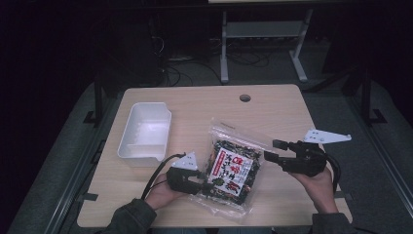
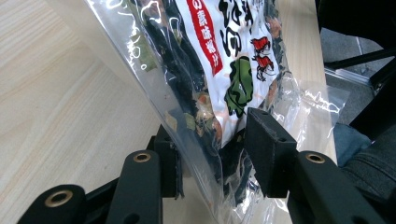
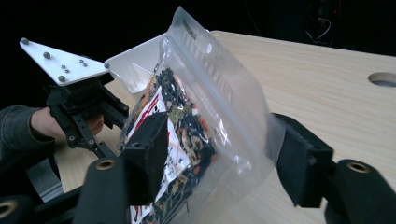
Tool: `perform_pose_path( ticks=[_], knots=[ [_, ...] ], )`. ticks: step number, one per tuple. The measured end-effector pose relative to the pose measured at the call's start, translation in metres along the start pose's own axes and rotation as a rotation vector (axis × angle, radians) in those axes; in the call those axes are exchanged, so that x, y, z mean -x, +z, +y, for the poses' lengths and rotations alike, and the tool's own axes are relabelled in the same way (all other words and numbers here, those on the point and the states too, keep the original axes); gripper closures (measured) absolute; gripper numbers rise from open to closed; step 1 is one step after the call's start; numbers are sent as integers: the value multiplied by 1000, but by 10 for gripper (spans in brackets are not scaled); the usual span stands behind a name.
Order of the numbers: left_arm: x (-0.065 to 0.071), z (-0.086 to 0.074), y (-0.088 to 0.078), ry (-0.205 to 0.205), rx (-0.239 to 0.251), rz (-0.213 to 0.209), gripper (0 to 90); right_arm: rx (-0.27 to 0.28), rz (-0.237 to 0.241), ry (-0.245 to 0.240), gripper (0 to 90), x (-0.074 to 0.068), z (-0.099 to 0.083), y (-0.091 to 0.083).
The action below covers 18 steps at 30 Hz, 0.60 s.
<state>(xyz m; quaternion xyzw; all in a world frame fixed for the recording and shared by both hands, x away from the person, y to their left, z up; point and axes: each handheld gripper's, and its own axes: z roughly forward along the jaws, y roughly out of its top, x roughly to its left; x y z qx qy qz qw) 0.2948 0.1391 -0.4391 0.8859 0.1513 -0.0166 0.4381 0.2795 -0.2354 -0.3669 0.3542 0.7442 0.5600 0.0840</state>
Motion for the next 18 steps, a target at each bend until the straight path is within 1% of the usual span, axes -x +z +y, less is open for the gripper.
perform_pose_path(
  ticks=[1,2,3,5,8,11,12,14,16,18],
  knots=[
    [1,-1,-1,2,-2,9,587,-1,-4,3,343,0,-2,1],
    [1,-1,-1,2,-2,9,587,-1,-4,3,343,0,-2,1],
    [1,-1,-2,5,-3,17,587,-9,-6,12,330,1,-6,3],
    [1,-2,-3,5,-4,23,590,-13,8,20,320,2,-11,7],
    [1,-2,-4,10,-4,28,592,-25,27,14,293,0,-18,13],
    [2,-2,-4,13,-7,32,594,-43,36,16,285,-1,-23,21],
    [2,-2,-4,13,-7,32,594,-43,36,16,285,-1,-23,21],
    [3,-3,-5,18,-8,35,595,-75,46,26,284,-2,-26,31],
    [3,-3,-5,20,-12,39,596,-75,59,25,309,-4,-28,35],
    [4,-3,-5,22,-12,44,596,-88,70,32,319,-5,-30,39]
  ],
)
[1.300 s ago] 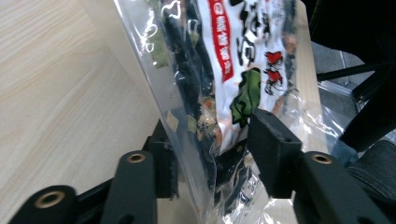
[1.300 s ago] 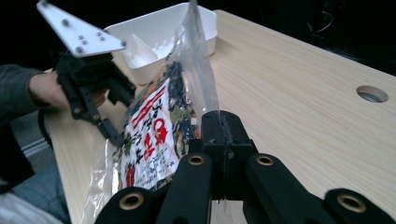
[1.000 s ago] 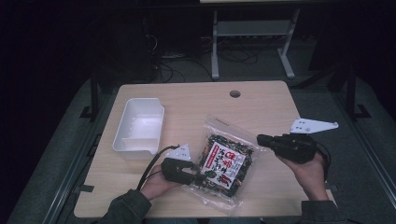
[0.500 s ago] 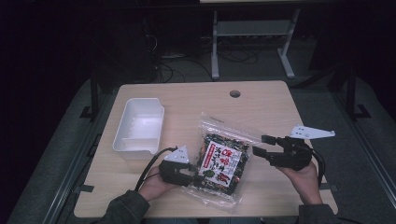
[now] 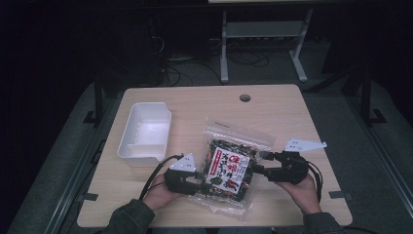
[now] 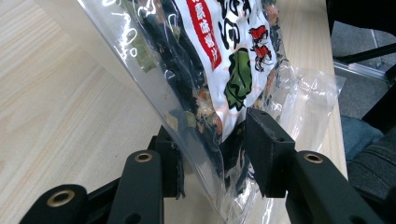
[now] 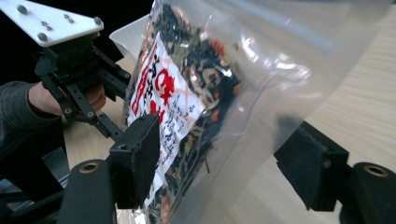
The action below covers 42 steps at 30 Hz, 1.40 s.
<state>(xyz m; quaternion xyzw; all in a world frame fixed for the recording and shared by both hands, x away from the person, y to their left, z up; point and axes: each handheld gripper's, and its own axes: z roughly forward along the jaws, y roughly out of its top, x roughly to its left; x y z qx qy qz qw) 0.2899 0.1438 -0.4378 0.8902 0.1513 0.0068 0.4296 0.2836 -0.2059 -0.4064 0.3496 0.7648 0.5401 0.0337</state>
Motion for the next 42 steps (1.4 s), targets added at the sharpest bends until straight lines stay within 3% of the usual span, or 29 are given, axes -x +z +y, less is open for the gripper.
perform_pose_path(
  ticks=[4,15,22,27,34,42],
  knots=[
    [0,-1,1,1,-3,9,595,-1,19,3,342,-2,-2,6],
    [3,-2,3,11,-14,13,640,90,58,16,506,-3,-1,2],
    [4,-2,3,17,-16,13,647,78,49,-6,579,-6,-1,2],
    [3,-2,3,18,-16,13,647,70,57,-3,579,-6,-1,4],
    [4,-2,3,23,-10,5,653,46,93,-15,583,-10,0,10],
    [4,-2,3,25,-8,5,653,49,132,-33,665,-16,2,13]
  ],
)
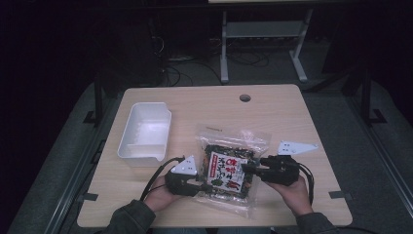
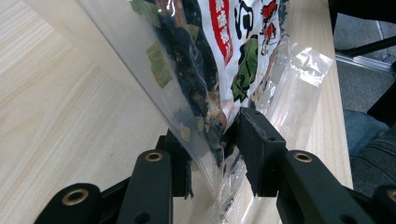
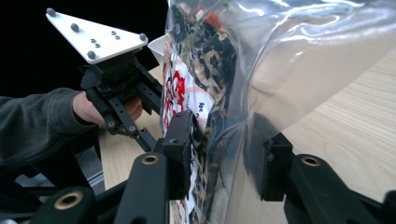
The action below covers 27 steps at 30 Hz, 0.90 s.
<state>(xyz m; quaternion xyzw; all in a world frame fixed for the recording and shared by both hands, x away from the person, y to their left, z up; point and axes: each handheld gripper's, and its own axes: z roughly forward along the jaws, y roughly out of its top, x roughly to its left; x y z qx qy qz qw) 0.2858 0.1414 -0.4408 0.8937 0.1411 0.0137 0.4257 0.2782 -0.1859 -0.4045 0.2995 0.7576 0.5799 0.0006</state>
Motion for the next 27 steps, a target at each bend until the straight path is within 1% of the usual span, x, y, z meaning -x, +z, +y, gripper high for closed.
perform_pose_path(
  ticks=[1,2,4,7,12,13,14,15,16,18,20,21,24,25,27],
  knots=[
    [0,0,0,0,1,-1,653,0,0,0,665,0,0,0],
    [0,0,0,0,1,-2,649,-5,19,1,701,-1,1,0],
    [-1,0,0,-1,4,-1,637,-6,25,-2,709,-2,1,0],
    [-2,-1,-2,-8,18,5,610,2,64,4,739,-5,5,-2],
    [-2,-1,-3,-3,17,20,574,6,63,0,746,-9,8,-3],
    [-2,-1,-5,-4,21,31,562,8,62,-7,747,-12,10,-4],
    [-2,-1,-5,-4,21,31,552,9,59,-5,748,-13,11,-5],
    [-2,-1,-7,-1,23,51,545,13,55,-6,748,-14,12,-6],
    [-2,-1,-7,-1,23,51,544,13,55,-6,748,-14,12,-6],
    [-3,-2,-10,-11,24,64,524,28,24,-13,750,-17,15,-10],
    [-3,-3,-11,-10,25,70,504,46,0,-11,750,-18,17,-14],
    [-3,-3,-12,-9,23,78,504,46,0,-11,750,-18,17,-14],
    [-2,-4,-15,-12,23,96,479,73,-42,4,751,-17,19,-21],
    [0,-4,-17,-6,18,107,461,85,-87,7,751,-17,20,-24],
    [1,-5,-17,-2,19,113,447,89,-142,7,751,-18,22,-26]
  ],
)
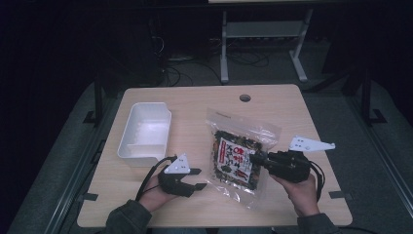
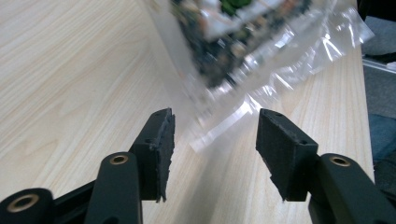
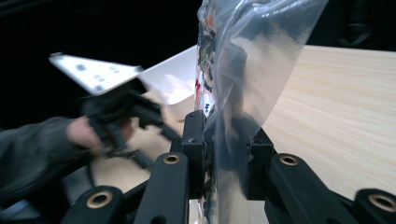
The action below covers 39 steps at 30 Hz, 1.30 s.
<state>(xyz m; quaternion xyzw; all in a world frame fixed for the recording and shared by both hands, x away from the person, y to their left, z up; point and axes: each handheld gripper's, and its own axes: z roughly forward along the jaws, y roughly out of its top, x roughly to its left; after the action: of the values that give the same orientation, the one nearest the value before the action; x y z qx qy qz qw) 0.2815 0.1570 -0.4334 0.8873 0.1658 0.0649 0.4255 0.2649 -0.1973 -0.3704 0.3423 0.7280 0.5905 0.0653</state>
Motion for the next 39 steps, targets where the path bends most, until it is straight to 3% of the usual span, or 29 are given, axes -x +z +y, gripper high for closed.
perform_pose_path(
  ticks=[1,4,6,16,27,39],
  knots=[
    [1,0,-1,4,-3,4,447,0,0,0,751,0,0,0],
    [2,-1,-4,3,-4,20,411,14,-93,-4,750,-2,3,0],
    [2,-2,-6,2,-3,27,395,25,-127,-6,751,-3,5,0],
    [3,-13,-20,-3,-14,57,322,73,-210,-6,751,-5,15,1],
    [3,-24,-32,-11,-16,76,291,86,-241,-12,751,-7,34,25],
    [2,-33,-42,-22,-13,85,275,112,-207,-27,751,-15,56,59]
  ],
)
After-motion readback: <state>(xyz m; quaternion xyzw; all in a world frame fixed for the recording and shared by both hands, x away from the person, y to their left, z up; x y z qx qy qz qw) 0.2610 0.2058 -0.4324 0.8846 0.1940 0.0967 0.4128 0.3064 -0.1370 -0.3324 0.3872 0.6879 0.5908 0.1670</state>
